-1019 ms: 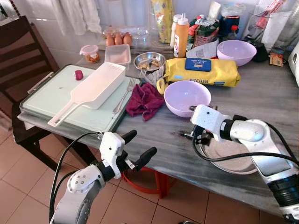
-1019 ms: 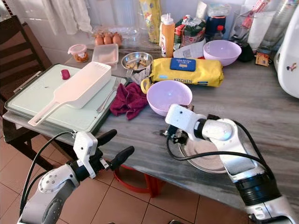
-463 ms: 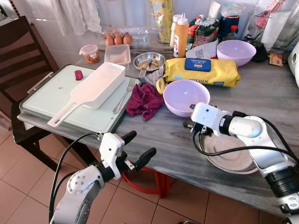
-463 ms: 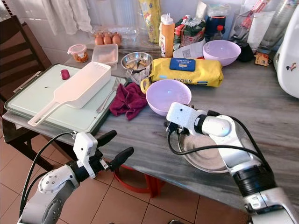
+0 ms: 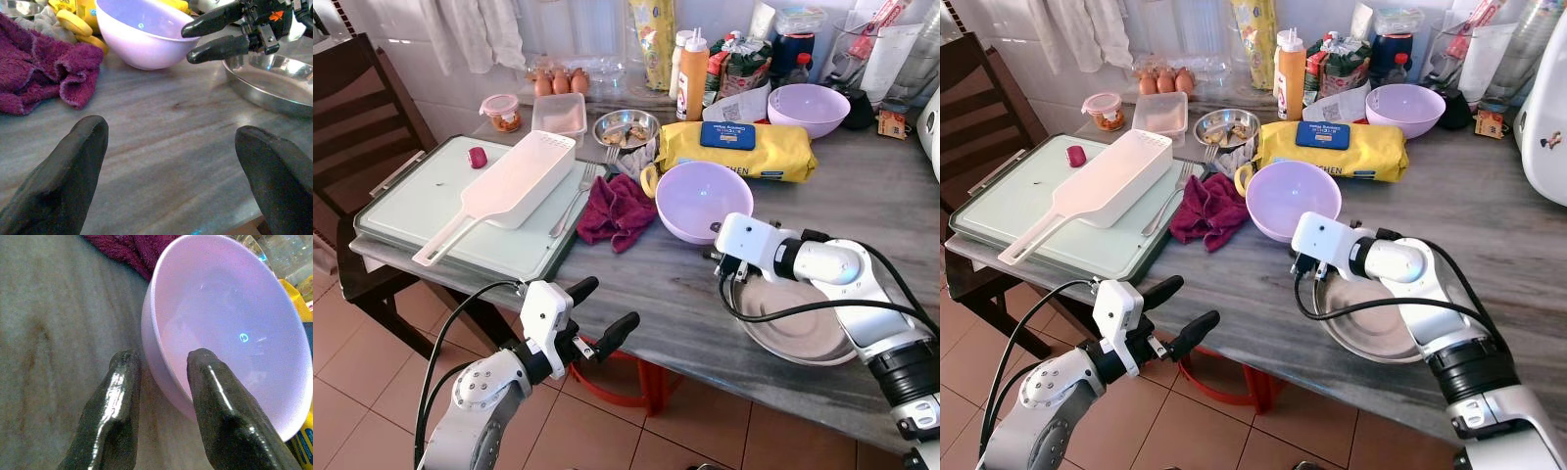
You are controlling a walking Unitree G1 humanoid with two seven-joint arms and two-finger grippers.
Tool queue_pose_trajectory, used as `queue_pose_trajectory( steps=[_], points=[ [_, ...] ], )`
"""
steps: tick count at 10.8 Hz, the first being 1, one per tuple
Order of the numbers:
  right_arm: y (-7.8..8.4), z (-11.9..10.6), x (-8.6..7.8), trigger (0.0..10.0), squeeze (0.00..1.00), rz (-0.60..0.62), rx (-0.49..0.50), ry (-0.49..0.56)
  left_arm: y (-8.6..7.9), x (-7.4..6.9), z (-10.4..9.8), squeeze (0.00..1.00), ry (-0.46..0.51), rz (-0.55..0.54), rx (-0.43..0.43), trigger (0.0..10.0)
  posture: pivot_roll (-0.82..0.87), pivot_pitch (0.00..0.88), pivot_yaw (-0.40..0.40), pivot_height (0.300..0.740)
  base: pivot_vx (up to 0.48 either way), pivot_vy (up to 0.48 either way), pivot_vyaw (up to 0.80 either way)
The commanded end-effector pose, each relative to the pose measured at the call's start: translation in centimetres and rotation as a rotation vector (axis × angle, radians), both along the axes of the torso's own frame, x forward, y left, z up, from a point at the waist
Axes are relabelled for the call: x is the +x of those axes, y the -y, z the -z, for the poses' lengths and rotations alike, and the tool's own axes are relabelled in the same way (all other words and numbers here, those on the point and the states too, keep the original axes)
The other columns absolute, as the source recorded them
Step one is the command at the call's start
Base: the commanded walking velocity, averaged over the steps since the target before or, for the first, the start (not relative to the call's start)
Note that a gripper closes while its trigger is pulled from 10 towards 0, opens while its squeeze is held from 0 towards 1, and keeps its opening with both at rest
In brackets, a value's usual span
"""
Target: Setting the table
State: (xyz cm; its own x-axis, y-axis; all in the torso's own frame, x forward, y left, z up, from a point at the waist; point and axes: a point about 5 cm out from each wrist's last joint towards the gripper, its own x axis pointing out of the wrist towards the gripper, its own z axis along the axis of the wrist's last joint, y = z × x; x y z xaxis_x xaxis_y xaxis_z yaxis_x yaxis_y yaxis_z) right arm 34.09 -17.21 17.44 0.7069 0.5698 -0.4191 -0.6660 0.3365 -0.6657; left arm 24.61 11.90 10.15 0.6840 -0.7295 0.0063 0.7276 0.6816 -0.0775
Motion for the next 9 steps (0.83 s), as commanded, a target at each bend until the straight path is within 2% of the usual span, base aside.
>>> queue_pose_trajectory(
  steps=[1, 4, 9],
  points=[
    [-0.1, -0.7, 0.2, 0.0, 0.0, -0.016, 0.002, 0.015, -0.4, -0.1, 0.2, 0.0, -0.005, -0.001, 0.024, 10.0, -0.08, 0.096, 0.095, 0.74, 0.0, 0.0, 0.0],
    [-0.4, -2.4, 0.0, 0.0, 0.0, -0.052, 0.019, 0.035, -0.4, 0.0, 0.2, 0.0, -0.004, -0.003, 0.027, 10.0, -0.08, 0.094, 0.093, 0.74, 0.0, 0.0, 0.0],
    [-1.5, -3.3, -1.2, 0.0, 0.0, -0.103, 0.06, 0.004, -0.3, 0.4, 0.2, 0.0, -0.003, 0.004, 0.033, 10.0, -0.09, 0.088, 0.098, 0.74, 0.0, 0.0, 0.0]
  ],
)
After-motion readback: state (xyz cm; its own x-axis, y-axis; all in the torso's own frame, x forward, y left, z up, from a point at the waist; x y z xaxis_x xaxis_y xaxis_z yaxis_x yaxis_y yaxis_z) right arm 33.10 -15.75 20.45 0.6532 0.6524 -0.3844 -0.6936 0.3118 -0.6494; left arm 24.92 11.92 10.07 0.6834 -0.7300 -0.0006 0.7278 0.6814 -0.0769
